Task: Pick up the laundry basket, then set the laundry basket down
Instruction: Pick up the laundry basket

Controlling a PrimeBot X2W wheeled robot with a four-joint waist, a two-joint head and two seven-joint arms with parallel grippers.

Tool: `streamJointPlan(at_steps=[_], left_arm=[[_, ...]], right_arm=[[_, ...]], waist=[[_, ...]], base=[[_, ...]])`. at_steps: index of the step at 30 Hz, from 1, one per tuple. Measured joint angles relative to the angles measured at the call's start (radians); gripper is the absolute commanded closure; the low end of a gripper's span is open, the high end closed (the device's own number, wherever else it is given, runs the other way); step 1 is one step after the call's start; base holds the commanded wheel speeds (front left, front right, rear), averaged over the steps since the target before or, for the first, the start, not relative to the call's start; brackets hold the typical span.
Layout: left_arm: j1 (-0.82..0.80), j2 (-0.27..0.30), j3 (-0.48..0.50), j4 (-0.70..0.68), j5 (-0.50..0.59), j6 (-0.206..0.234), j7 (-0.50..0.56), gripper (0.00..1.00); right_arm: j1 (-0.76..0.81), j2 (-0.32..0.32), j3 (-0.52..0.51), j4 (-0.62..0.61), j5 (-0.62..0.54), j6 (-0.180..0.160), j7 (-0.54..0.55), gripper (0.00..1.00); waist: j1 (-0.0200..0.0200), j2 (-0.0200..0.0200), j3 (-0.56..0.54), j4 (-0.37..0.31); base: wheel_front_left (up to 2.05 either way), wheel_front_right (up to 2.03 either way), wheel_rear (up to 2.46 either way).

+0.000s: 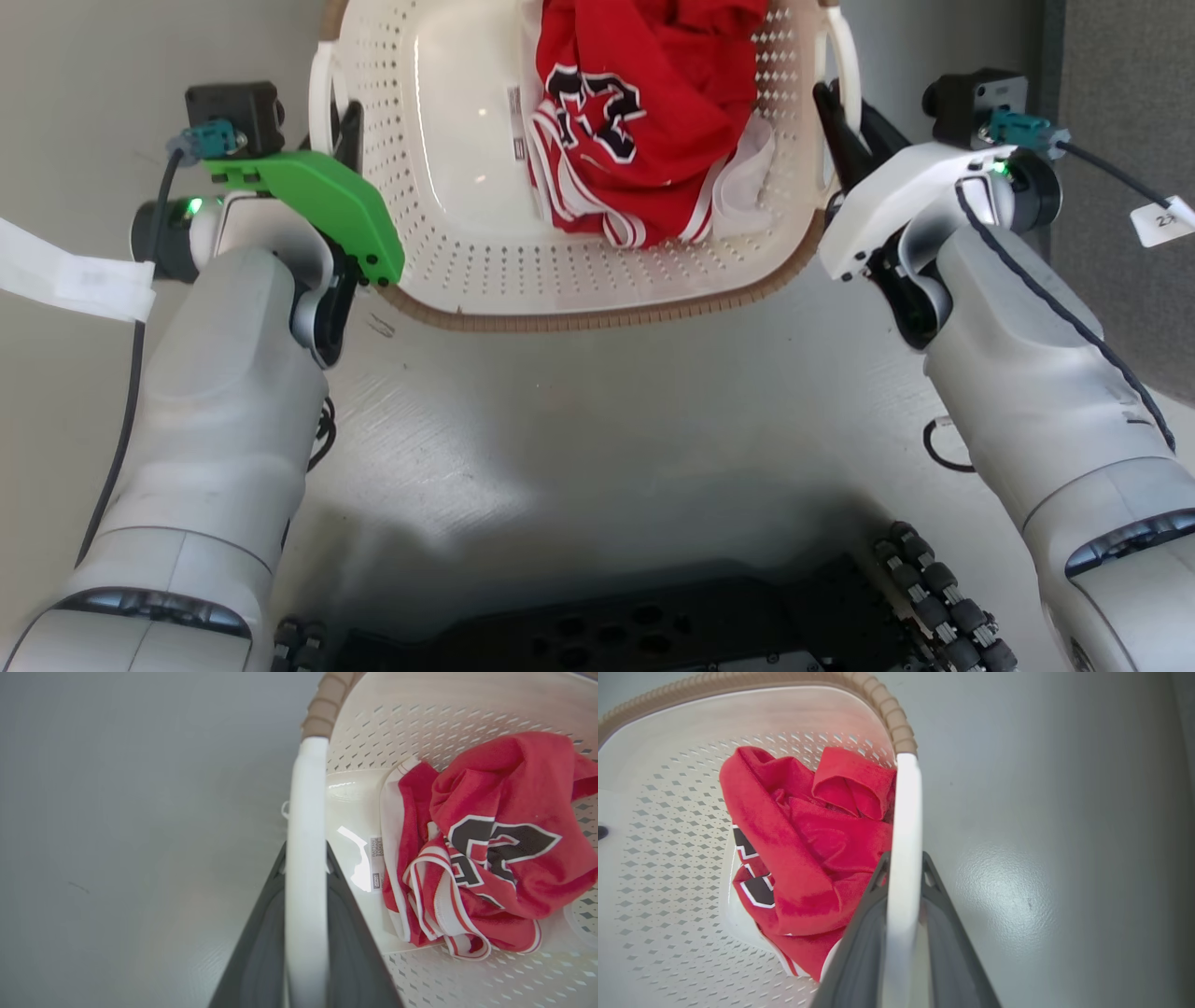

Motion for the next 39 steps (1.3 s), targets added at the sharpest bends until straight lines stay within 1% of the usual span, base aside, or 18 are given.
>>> streamJointPlan(at_steps=[12, 21, 27, 31, 39], left_arm=[[0.002, -0.006, -0.028, 0.082, -0.035, -0.018, 0.000, 1.00], [0.011, -0.009, -0.051, 0.123, -0.080, -0.030, 0.005, 1.00], [0.027, -0.011, -0.059, 0.151, -0.104, -0.034, 0.034, 1.00], [0.039, -0.012, -0.064, 0.169, -0.115, -0.039, 0.054, 1.00], [0.086, -0.016, -0.070, 0.218, -0.160, -0.044, 0.110, 1.00]], right_arm=[[0.001, 0.016, 0.018, 0.075, 0.014, 0.003, 0.000, 1.00], [0.012, 0.023, 0.042, 0.115, 0.034, 0.003, 0.000, 1.00], [0.041, 0.027, 0.067, 0.129, 0.062, 0.003, 0.002, 1.00], [0.061, 0.030, 0.085, 0.141, 0.083, 0.005, 0.018, 1.00], [0.106, 0.034, 0.135, 0.151, 0.132, 0.008, 0.087, 1.00]], waist=[[0.0000, -0.0001, -0.075, -0.006], [0.0000, 0.0000, -0.170, -0.010], [0.0000, -0.0001, -0.243, -0.012], [0.0000, -0.0001, -0.293, -0.014], [0.0000, 0.0000, -0.408, -0.022]], base=[[0.00, 0.00, 0.00], [0.00, 0.00, 0.00], [0.00, 0.00, 0.00], [0.00, 0.00, 0.00], [0.00, 0.00, 0.00]])
